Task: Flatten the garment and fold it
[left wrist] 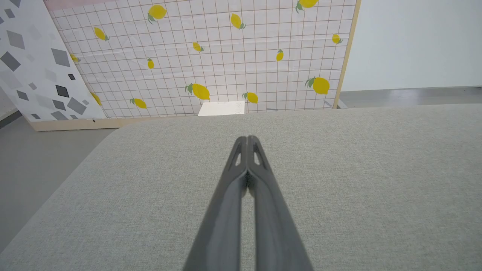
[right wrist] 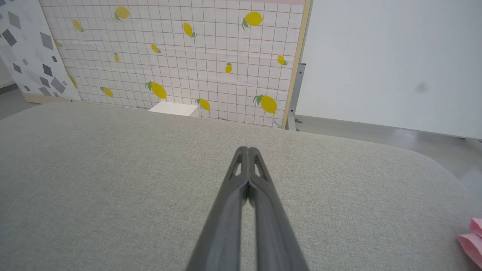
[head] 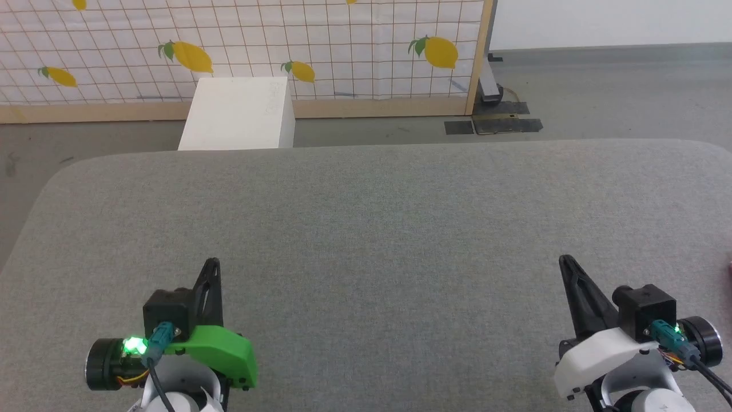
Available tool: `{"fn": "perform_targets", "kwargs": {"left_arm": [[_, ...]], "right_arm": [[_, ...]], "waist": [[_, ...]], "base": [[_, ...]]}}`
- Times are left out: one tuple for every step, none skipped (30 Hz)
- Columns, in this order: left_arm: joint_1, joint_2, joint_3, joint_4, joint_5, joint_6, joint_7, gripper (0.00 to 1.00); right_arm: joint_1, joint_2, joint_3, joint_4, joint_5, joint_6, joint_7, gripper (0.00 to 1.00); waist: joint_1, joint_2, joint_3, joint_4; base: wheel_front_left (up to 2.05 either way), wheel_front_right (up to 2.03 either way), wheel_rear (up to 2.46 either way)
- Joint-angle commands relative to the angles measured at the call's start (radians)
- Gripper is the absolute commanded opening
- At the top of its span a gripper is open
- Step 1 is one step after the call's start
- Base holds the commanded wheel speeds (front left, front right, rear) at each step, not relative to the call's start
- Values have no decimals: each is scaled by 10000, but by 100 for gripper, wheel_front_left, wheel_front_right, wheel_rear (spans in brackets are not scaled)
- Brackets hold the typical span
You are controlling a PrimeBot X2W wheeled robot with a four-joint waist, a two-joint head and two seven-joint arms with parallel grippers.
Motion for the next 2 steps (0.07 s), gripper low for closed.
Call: {"fn": "perform_targets", "kwargs": {"left_arm": [[117, -45, 34, -28, 128, 74, 14, 0], [117, -45, 34, -28, 128, 74, 14, 0]], "right_arm": [[-156, 15, 18, -55, -49, -17, 28, 0], [-156, 15, 18, -55, -49, -17, 28, 0]], "waist": [[0, 0, 0, 0], [0, 0, 0, 0]], "base": [[0, 0, 0], [0, 0, 0]]}}
